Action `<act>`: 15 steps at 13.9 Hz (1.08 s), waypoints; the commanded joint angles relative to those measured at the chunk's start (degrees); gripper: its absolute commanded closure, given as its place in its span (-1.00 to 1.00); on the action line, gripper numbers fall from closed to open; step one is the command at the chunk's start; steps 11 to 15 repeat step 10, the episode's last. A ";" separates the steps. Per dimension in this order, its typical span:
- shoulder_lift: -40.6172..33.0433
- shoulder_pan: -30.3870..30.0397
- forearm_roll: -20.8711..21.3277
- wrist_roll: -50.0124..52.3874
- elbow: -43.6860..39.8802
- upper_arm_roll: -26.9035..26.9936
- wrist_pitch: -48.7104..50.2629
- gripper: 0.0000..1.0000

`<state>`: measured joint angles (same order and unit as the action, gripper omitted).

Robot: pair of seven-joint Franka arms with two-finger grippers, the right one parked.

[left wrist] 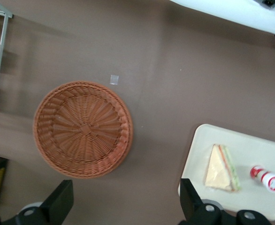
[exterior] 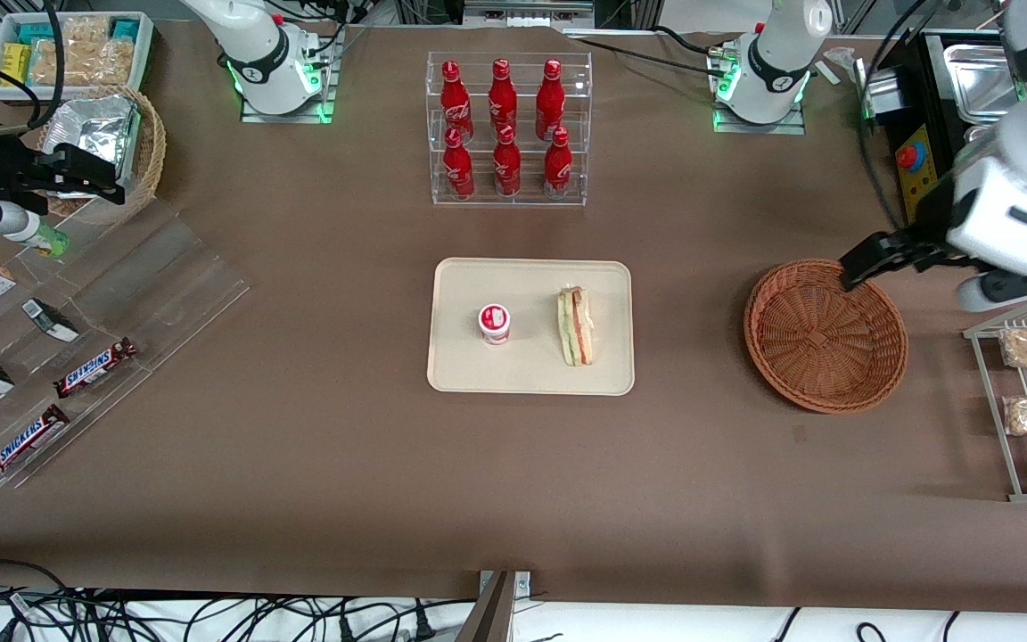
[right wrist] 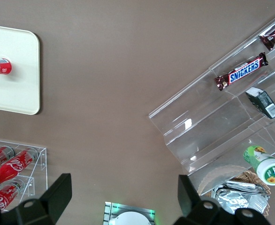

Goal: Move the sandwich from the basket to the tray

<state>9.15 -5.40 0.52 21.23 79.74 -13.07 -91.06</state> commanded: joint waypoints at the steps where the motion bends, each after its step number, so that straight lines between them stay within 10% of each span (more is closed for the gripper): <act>1: -3.25 0.39 -1.93 -8.63 3.57 3.40 0.79 -1.00; 15: -5.72 0.74 -1.93 -21.93 6.21 5.78 1.23 -1.00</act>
